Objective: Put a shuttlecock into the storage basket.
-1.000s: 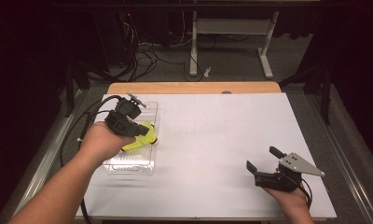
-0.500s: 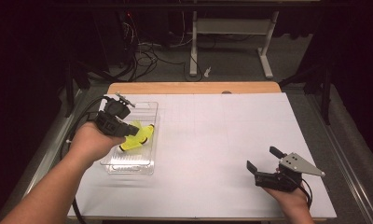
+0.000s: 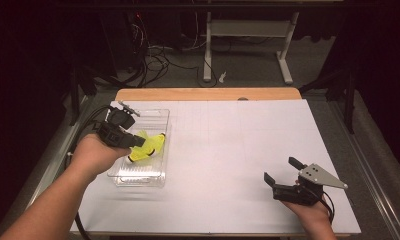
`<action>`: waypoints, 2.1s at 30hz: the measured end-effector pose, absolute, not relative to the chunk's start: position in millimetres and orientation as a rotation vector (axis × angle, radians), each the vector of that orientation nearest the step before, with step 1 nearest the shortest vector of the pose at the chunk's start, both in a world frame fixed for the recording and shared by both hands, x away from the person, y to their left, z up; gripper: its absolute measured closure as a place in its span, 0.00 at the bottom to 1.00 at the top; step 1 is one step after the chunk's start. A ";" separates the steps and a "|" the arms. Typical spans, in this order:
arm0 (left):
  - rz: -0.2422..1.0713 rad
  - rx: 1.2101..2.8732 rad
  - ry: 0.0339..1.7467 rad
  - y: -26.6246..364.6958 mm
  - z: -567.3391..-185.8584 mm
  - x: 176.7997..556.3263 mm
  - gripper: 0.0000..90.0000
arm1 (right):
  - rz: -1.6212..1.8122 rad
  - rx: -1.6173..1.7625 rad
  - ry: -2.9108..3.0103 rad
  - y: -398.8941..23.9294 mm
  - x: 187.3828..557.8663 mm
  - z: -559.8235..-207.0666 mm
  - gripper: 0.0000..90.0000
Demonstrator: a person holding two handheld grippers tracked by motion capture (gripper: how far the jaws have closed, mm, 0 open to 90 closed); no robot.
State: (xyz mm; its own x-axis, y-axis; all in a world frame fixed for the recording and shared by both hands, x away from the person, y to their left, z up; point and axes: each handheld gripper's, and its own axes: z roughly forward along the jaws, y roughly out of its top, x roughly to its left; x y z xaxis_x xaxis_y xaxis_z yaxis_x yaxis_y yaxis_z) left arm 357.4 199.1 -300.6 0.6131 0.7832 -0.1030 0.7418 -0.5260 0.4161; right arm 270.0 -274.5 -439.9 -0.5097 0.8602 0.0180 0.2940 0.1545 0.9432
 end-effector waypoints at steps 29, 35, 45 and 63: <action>0.075 2.454 1.237 208.8 -318.7 356.6 1.00 | 1.354 1.094 1.898 -274.2 269.9 -440.2 0.03; 0.069 2.469 1.240 207.1 -323.3 356.5 1.00 | 1.355 1.097 1.897 -274.2 269.8 -440.1 0.03; 0.039 2.489 1.245 206.2 -330.9 356.8 1.00 | 1.355 1.097 1.900 -274.0 270.1 -440.4 0.03; -0.012 2.511 1.211 191.4 -341.8 361.1 1.00 | 1.356 1.098 1.903 -274.8 270.3 -440.7 0.03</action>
